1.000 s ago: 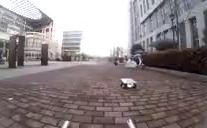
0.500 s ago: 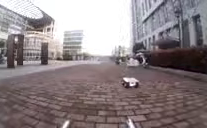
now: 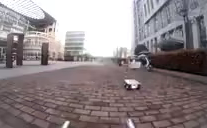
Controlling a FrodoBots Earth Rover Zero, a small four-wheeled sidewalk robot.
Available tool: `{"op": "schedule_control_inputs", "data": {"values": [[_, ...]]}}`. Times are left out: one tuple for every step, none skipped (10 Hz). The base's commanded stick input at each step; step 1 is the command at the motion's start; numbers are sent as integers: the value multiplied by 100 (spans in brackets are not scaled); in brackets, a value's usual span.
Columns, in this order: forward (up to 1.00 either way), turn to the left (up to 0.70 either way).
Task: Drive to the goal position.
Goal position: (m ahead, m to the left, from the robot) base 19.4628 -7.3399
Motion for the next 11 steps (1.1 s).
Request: {"op": "schedule_control_inputs", "data": {"values": [[70, -14], [70, -14], [70, -14], [70, -14], [70, -14], [70, -14], [70, -14], [70, -14], [70, -14], [70, -14], [70, -14]]}}
